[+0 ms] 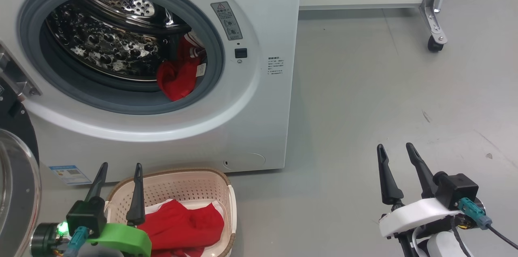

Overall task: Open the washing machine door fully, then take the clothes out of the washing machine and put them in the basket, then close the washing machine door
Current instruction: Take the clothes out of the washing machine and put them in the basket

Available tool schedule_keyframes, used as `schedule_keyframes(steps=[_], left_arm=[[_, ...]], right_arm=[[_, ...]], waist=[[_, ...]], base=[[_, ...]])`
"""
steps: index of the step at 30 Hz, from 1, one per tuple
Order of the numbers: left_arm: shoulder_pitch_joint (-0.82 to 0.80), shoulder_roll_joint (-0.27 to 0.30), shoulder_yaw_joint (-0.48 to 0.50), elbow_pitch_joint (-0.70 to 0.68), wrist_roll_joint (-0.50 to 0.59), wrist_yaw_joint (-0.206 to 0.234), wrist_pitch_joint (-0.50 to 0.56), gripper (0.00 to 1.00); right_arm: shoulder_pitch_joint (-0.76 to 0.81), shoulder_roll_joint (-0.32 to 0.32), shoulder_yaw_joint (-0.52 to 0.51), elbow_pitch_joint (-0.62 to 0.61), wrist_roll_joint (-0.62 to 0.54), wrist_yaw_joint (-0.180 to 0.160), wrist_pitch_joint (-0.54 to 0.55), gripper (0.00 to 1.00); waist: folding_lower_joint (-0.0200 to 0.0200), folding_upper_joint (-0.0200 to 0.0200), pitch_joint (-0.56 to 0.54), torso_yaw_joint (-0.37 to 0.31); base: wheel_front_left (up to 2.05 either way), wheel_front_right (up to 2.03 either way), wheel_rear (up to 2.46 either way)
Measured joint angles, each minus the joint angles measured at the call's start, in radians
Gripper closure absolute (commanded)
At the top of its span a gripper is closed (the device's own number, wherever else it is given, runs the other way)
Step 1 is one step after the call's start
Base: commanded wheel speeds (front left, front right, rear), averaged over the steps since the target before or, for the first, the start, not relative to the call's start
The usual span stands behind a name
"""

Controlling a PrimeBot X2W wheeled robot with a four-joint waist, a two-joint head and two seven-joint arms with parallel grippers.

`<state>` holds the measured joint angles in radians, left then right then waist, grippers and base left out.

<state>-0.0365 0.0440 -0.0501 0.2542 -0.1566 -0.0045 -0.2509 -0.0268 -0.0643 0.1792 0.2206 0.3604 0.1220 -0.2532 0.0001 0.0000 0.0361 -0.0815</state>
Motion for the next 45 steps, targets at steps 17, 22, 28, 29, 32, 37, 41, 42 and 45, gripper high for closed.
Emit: schedule_keyframes(steps=[17,22,28,29,32,37,41,42,45], left_arm=[[0.002,-0.001,-0.011,-0.002,0.0,0.001,0.0,0.0],[0.002,-0.001,-0.014,-0.002,0.0,0.001,0.0,0.0],[0.003,-0.001,-0.015,-0.002,0.0,0.001,0.0,0.0],[0.003,-0.001,-0.015,-0.002,0.0,0.002,0.0,0.0],[0.004,-0.001,-0.016,-0.003,0.0,0.008,0.0,0.0],[0.005,-0.001,-0.016,-0.003,0.0,0.008,0.0,0.0],[0.005,-0.001,-0.024,-0.003,0.014,0.008,0.0,0.0],[0.005,-0.001,-0.024,-0.004,0.017,0.008,0.0,0.0],[0.006,-0.001,-0.022,-0.007,0.017,0.008,0.0,0.0]], right_arm=[[0.0,0.0,0.006,0.001,0.006,0.0,0.0,0.0],[0.0,0.0,0.006,0.001,0.006,0.0,0.0,0.0],[0.0,0.0,0.007,0.001,0.006,0.0,0.0,0.0],[0.0,0.0,0.007,0.001,0.006,0.0,0.0,0.0],[0.0,0.0,0.008,0.001,0.006,0.0,0.0,0.0],[0.0,0.0,0.01,0.001,0.006,0.0,0.0,0.0],[0.0,0.0,0.012,0.001,0.006,0.0,0.0,0.0],[0.0,0.0,0.014,0.001,0.006,0.0,0.0,0.0],[0.0,0.001,0.024,0.0,0.006,0.0,0.0,0.0]], waist=[[0.0,0.0,0.003,-0.011],[0.0,0.0,0.004,-0.012],[0.0,0.0001,0.005,-0.013],[0.0,0.0,0.005,-0.013],[0.0,0.0,0.007,-0.014],[0.0,0.0,0.011,-0.017],[-0.0001,0.0,0.015,-0.021],[0.0,0.0,0.016,-0.022],[0.0,0.0,0.02,-0.025]], base=[[0.0,0.0,0.0],[0.0,0.0,0.0],[0.0,0.0,0.0],[0.0,0.0,0.0],[0.0,0.0,0.0],[0.0,0.0,0.0],[0.0,0.0,0.0],[0.0,0.0,0.0],[0.0,0.0,0.0]])
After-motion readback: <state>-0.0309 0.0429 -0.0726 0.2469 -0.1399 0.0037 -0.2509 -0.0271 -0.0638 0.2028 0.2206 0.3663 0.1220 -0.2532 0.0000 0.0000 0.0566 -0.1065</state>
